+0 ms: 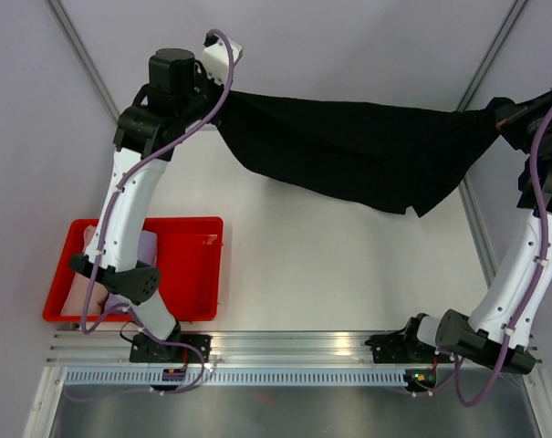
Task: Roll the t-shirts
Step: Flatten the tshirt
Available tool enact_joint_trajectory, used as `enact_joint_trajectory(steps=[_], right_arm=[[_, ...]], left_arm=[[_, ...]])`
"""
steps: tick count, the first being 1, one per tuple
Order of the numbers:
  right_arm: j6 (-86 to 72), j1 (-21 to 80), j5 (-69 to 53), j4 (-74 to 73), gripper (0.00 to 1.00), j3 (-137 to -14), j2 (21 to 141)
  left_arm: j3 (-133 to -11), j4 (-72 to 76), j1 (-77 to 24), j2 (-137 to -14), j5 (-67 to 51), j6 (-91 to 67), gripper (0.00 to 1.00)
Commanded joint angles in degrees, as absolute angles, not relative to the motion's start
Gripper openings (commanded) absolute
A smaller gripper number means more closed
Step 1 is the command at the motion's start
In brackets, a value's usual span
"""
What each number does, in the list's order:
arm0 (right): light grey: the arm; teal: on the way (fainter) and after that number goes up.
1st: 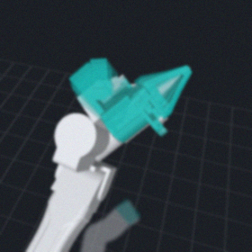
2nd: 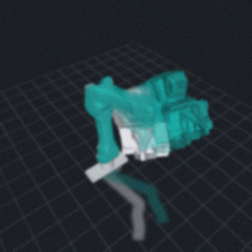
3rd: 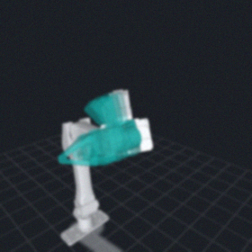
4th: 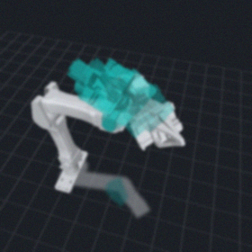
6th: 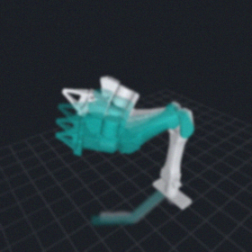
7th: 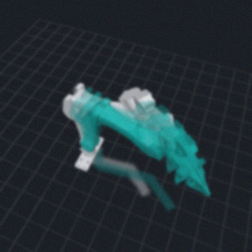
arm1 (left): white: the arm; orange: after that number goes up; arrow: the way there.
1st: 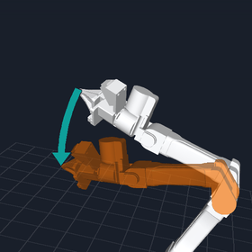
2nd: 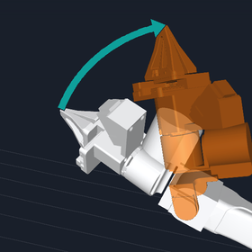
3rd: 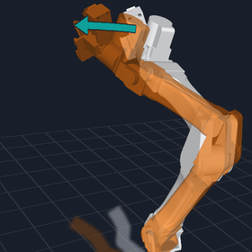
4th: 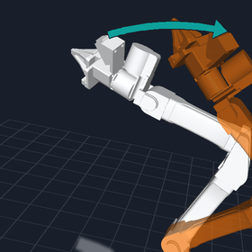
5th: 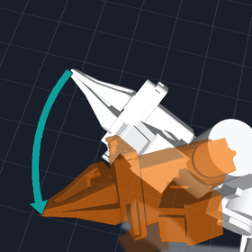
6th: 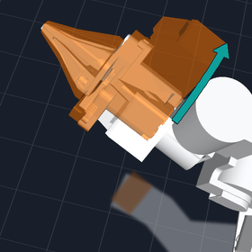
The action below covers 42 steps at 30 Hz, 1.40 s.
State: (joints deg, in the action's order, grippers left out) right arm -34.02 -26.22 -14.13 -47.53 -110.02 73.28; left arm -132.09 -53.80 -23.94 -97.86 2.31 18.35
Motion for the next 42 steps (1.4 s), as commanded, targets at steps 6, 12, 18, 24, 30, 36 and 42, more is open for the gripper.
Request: enact_joint_trajectory(steps=[6,12,18,24,30,36,42], right_arm=[[-46.6,-23.1,-16.6,-26.6,0.0,-112.3,89.4],[-55.9,-16.8,-19.2,-26.7,0.0,-156.7,121.3],[-58.9,-18.5,-18.4,-9.7,0.0,-146.4,116.5],[-51.2,-22.1,-20.3,-14.7,0.0,-128.8,104.7],[-46.0,-22.1,-22.2,-18.6,0.0,-100.3,94.4],[-42.6,-22.1,-19.2,-20.9,0.0,-74.6,83.3],[-38.2,-22.1,-15.1,-25.7,0.0,-59.4,77.9]], left_arm=[[-144.4,-49.5,-23.4,-112.4,8.8,15.3,0.02],[-150.4,-35.9,-23.2,-115.5,19.8,19.0,0.02],[-157.0,-23.8,-21.8,-115.7,25.9,28.2,0.02],[-146.3,-29.7,-21.9,-113.0,17.1,27.0,0.02],[-125.1,-32.0,-21.8,-107.9,10.0,23.2,0.02],[-108.5,-34.9,-22.6,-100.7,3.5,23.4,0.02],[-85.3,-34.4,-22.3,-94.7,4.7,26.2,0.02]])
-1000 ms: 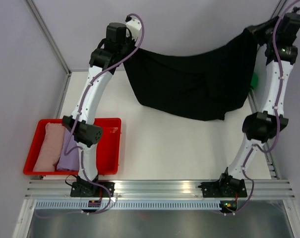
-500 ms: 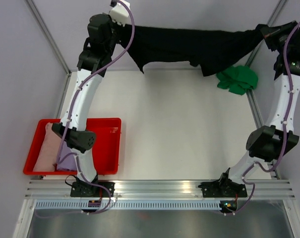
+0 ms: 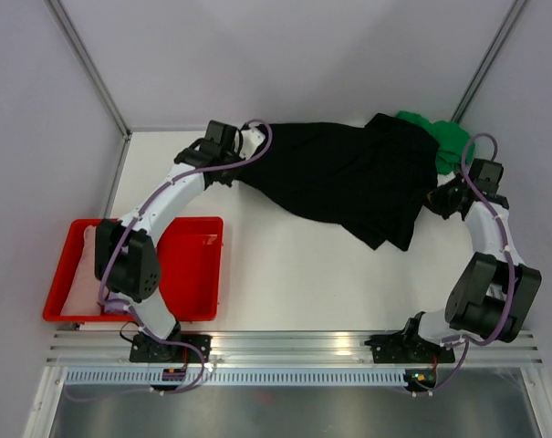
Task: Roll the t-shirts
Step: Flatten the tshirt
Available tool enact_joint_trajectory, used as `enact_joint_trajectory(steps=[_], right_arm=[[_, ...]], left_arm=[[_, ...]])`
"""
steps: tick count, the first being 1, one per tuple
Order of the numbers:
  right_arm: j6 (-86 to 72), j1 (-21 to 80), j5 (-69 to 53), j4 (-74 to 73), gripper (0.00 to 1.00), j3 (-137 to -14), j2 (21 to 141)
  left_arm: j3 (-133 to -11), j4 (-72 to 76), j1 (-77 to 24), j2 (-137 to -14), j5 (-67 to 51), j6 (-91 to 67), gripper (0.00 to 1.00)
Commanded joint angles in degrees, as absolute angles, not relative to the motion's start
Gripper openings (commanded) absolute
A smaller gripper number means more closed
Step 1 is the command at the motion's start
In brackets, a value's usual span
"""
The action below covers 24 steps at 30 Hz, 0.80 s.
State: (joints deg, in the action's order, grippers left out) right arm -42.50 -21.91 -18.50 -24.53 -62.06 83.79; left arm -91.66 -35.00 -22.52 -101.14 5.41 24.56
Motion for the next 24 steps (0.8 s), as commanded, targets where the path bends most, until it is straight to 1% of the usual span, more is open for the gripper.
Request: enact_joint_trajectory(steps=[1,2,5,9,12,14,15,17,18,19,21,22,24], right_arm=[[-37.7,-22.1,-14.2,-27.4,0.0,-58.3,77.5],[-37.2,-22.4,-13.2,-27.9,0.0,-56.4,77.1],[-36.6,-22.5,-12.3,-29.8,0.0,-54.7,76.1],[-36.5,-22.6,-11.8,-30.1,0.0,-54.1,75.1],[-36.6,-22.4,-12.4,-27.9,0.0,-54.8,77.9],[-36.7,-21.9,-12.1,-25.5,0.0,-57.7,81.4],[-36.7,-21.5,-12.0,-25.1,0.0,-59.3,85.7],[-36.7,-20.8,-11.1,-24.4,0.0,-66.0,90.2],[-35.9,-20.3,-10.1,-25.0,0.0,-68.8,94.2],[-35.2,-19.5,-7.1,-27.2,0.0,-74.6,95.9],[-32.9,-16.1,-4.7,-30.0,0.0,-79.0,99.4],[-33.0,-14.8,-3.9,-31.5,0.0,-79.4,99.8],[-34.4,-15.1,-3.9,-29.8,0.0,-76.1,99.1]], left_arm=[[-82.7,-34.2,-22.3,-93.2,4.7,26.3,0.02],[-78.3,-34.1,-22.3,-92.5,4.8,26.4,0.02],[-72.5,-33.5,-22.0,-90.7,5.4,25.5,0.02],[-69.4,-32.9,-20.9,-90.0,6.1,23.7,0.02],[-69.3,-32.2,-20.8,-91.2,6.0,23.0,0.02],[-70.2,-31.9,-20.8,-91.9,5.6,22.7,0.02],[-70.7,-31.9,-20.9,-92.9,5.6,22.5,0.02],[-72.1,-31.9,-20.9,-93.7,5.9,22.3,0.02],[-72.4,-31.9,-20.8,-94.0,6.0,22.2,0.02],[-72.8,-31.9,-20.8,-94.1,6.2,22.2,0.02],[-72.6,-31.9,-20.9,-94.0,6.3,22.2,0.02],[-72.1,-31.9,-20.9,-93.7,6.4,22.1,0.02],[-71.5,-31.8,-20.8,-93.3,6.7,21.5,0.02]])
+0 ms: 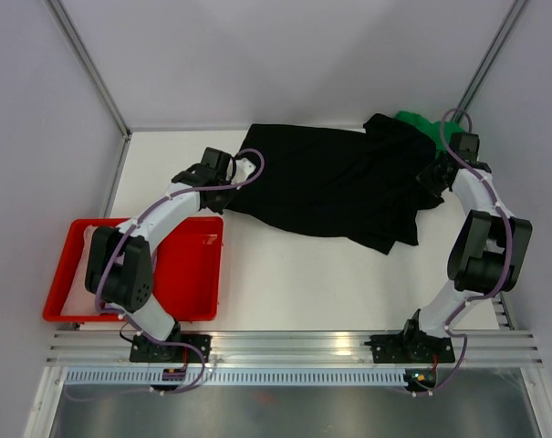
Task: Roll the t-shirts
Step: Flatten the tshirt
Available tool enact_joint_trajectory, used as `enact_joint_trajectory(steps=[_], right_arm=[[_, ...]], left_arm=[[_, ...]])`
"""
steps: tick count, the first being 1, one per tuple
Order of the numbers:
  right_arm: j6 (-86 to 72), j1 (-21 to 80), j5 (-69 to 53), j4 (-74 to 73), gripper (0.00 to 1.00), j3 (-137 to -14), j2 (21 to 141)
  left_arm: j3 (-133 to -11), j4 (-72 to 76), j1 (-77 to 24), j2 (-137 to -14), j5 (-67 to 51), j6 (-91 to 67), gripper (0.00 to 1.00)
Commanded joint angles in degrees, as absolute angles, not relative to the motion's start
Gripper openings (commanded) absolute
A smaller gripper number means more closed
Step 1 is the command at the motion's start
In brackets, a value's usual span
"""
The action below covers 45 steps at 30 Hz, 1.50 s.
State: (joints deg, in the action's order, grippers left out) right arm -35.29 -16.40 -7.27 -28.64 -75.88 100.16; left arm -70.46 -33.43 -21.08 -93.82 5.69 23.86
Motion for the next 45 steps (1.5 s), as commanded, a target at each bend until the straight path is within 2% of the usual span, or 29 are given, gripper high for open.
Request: enact_joint_trajectory(steps=[1,5,8,9,10,12,15,22,25,29,34,36,40,41,42,43,45], right_arm=[[-35.8,-15.7,-3.9,-27.4,0.0,-74.2,98.9],[-36.4,-17.5,-6.5,-25.2,0.02,-72.5,102.7],[-34.6,-16.5,-10.1,-23.8,0.19,-78.0,106.8],[-33.3,-16.2,-12.1,-23.9,0.41,-80.3,110.1],[-31.8,-15.7,-12.0,-27.0,0.48,-86.1,112.0],[-25.8,-14.9,-11.3,-30.7,0.55,-90.9,114.8],[-21.5,-13.8,-4.9,-34.8,0.6,-90.7,109.6],[-23.8,-13.7,4.6,-40.9,0.64,-72.4,94.6],[-25.3,-13.7,3.4,-42.1,0.65,-66.3,89.7],[-28.4,-13.5,-3.9,-39.6,0.65,-58.3,83.1],[-24.3,-13.4,2.1,-32.6,0.67,-52.6,86.9],[-22.9,-13.4,2.5,-30.9,0.67,-53.4,89.4],[-22.1,-13.3,-3.0,-27.0,0.55,-53.5,91.6],[-22.1,-13.2,-3.6,-26.3,0.4,-53.4,91.1],[-22.1,-13.2,-4.2,-25.4,0.3,-52.9,90.5],[-22.0,-13.1,-5.1,-25.5,0.15,-52.8,89.2],[-21.7,-13.1,-5.5,-27.7,0.03,-53.2,88.1]], left_arm=[[-71.2,-31.8,-20.9,-93.0,6.6,21.0,0.02],[-70.3,-31.9,-20.9,-92.6,5.1,19.6,0.02],[-71.0,-31.9,-20.8,-93.9,5.3,19.6,0.02],[-71.4,-31.9,-20.9,-94.2,5.4,19.6,0.02],[-72.0,-32.0,-20.9,-94.5,5.4,19.6,0.02],[-72.4,-31.9,-20.8,-94.7,4.8,19.8,0.02],[-73.0,-32.0,-20.8,-94.6,4.6,19.9,0.02],[-75.0,-32.0,-20.9,-95.9,3.4,19.0,0.02],[-75.4,-31.9,-20.8,-95.8,3.3,19.2,0.02],[-75.1,-31.8,-20.9,-95.3,2.9,20.2,0.02],[-75.8,-31.9,-20.8,-95.8,2.5,20.9,0.02],[-76.2,-32.0,-20.8,-95.5,2.4,21.0,0.02],[-75.9,-31.9,-20.9,-94.3,2.6,21.4,0.02],[-75.8,-31.9,-20.9,-94.0,2.9,21.5,0.02],[-75.4,-31.7,-20.8,-93.7,3.0,21.5,0.02],[-75.3,-31.8,-20.8,-93.6,3.1,21.4,0.02],[-75.2,-31.8,-20.8,-93.6,3.3,21.1,0.02]])
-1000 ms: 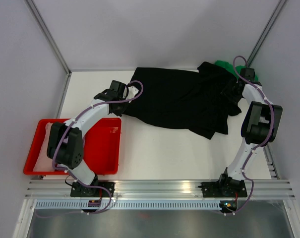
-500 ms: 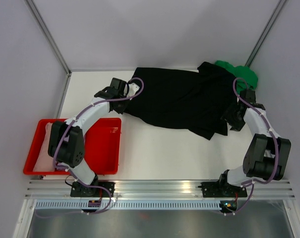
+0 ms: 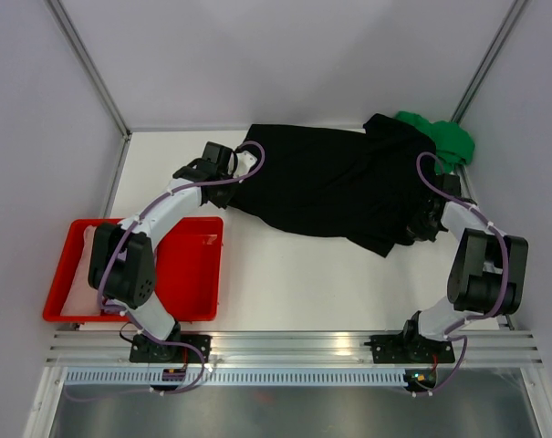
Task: Roll the t-shirts
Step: Flatten the tshirt
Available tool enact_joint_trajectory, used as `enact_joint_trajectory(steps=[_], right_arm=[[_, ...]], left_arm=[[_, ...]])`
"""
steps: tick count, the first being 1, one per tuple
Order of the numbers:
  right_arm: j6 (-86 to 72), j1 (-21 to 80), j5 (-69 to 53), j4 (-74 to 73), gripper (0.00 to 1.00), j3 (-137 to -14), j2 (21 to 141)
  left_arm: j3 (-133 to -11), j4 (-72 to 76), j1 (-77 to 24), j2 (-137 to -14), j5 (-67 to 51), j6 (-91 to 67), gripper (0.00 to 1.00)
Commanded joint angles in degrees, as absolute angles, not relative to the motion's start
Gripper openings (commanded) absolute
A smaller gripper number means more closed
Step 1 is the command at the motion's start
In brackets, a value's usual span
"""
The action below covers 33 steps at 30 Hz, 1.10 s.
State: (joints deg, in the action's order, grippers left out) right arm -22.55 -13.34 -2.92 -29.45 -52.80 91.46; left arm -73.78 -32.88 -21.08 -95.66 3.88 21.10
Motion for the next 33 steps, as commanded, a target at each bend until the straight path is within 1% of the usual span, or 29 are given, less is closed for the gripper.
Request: enact_joint_trajectory(steps=[1,5,8,11,13,19,21,23,25,26,29,33], right_arm=[[-22.0,-13.1,-6.1,-29.0,0.0,-53.6,86.7],[-24.3,-10.7,-9.1,-38.2,0.0,-59.1,81.2],[-25.7,-6.9,-11.9,-45.3,0.0,-66.2,77.5],[-27.0,-6.2,-14.3,-49.0,0.0,-71.4,76.6],[-28.1,-6.2,-15.4,-49.2,0.0,-71.9,76.4],[-33.0,-6.2,-21.0,-44.1,0.0,-71.5,77.8],[-33.2,-6.2,-20.8,-43.9,0.0,-71.1,77.3],[-32.2,-6.1,-17.6,-46.3,0.0,-69.3,76.6],[-32.2,-6.3,-15.6,-48.1,0.0,-66.6,74.1],[-32.5,-6.3,-15.5,-49.3,0.0,-62.9,72.8],[-35.1,-8.8,-14.3,-53.3,0.0,-57.1,63.9],[-36.1,-13.3,-10.2,-61.1,0.0,-55.3,54.9]], left_arm=[[-75.3,-31.8,-20.8,-93.5,3.3,21.0,0.02],[-75.8,-31.6,-20.9,-93.5,3.3,20.4,0.02],[-75.8,-30.9,-20.9,-93.9,3.3,20.7,0.02],[-76.4,-30.8,-20.9,-94.6,3.3,21.0,0.02],[-76.7,-30.8,-20.9,-94.9,3.1,21.4,0.02],[-77.5,-30.8,-20.9,-94.9,3.2,22.1,0.02],[-77.4,-30.8,-20.9,-94.5,3.3,22.1,0.02],[-76.6,-30.9,-20.9,-94.0,3.4,22.0,0.02],[-75.7,-30.9,-20.9,-92.9,3.7,21.9,0.02],[-74.4,-30.9,-20.8,-92.5,3.9,22.0,0.02],[-71.6,-31.9,-20.9,-90.3,4.6,22.8,0.02],[-68.6,-34.3,-20.8,-87.0,5.4,27.8,0.02]])
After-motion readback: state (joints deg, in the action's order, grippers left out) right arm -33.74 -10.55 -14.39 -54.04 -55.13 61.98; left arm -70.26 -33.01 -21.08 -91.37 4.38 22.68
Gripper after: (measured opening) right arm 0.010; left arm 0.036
